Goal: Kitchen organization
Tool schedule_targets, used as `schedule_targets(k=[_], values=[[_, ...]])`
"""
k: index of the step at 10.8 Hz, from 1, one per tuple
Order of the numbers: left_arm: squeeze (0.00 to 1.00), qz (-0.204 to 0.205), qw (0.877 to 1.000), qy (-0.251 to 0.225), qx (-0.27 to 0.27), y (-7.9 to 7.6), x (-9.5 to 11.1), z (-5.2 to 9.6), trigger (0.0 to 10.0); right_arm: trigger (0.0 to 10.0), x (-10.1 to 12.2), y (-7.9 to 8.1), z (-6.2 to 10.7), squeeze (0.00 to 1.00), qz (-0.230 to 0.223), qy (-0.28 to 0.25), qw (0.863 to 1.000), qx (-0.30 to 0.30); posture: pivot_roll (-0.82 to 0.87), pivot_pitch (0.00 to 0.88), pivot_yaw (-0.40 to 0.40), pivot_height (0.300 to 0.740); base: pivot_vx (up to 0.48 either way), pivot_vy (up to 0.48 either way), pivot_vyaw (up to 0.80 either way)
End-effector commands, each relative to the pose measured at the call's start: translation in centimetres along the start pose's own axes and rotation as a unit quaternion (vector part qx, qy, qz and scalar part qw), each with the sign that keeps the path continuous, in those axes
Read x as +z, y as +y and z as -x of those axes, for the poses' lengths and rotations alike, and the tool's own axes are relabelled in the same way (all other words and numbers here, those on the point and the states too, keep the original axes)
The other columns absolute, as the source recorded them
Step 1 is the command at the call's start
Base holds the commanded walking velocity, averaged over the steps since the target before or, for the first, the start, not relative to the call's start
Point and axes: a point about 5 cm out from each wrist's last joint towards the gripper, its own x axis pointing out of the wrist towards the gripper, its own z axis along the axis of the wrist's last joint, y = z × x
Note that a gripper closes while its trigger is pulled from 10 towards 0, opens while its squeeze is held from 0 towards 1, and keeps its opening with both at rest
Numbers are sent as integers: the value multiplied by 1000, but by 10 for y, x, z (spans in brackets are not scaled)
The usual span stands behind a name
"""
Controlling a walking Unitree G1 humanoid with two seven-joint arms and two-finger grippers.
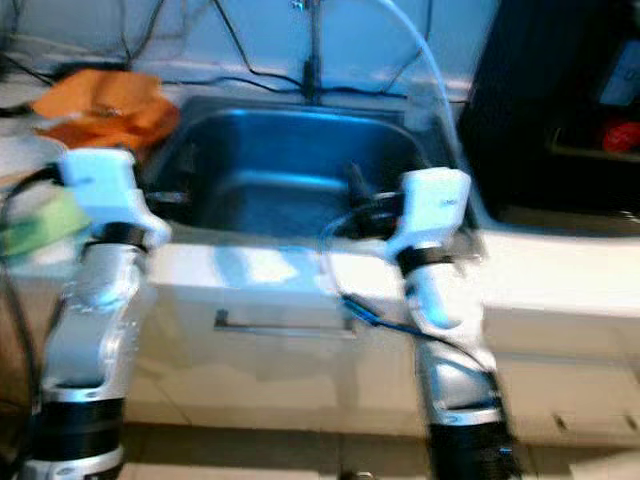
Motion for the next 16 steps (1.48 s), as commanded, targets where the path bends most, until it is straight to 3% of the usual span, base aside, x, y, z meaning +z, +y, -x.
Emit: schedule_targets(k=[1, 4, 6, 8, 13, 16], values=[[0, -6, 1000, -8, 1, -3, 5, 0, 10000, 10000, 4, -7, 2, 0, 7, -4, 1000, -10, -5, 45, -9, 740, 0, 0, 0], [0, -68, 995, -13, 75, 15, 5, -2, 10000, 10000, 2, -10, 3, 0, 7, 0, 1000, -16, -2, 43, -3, 740, 0, 0, 0], [0, -75, 992, 8, 102, 26, -5, 1, 10000, 10000, 0, -10, 2, 0, 8, 3, 1000, -14, 3, 43, -6, 740, 0, 0, 0], [0, -64, 994, 6, 85, 18, -5, 1, 10000, 10000, -1, -11, 1, 0, 13, 5, 1000, -13, 5, 42, -6, 740, 0, 0, 619], [0, -20, 998, 6, 53, 10, -1, -3, 10000, 10000, -1, -13, 2, 0, 5, 4, 1000, -24, -1, 47, -2, 740, 0, 0, 0], [0, -18, 1000, -13, 16, 3, 9, -11, 10000, 10000, 10, -14, -2, 0, 14, -17, 999, -33, -5, 49, -6, 740, 0, 0, -148]])
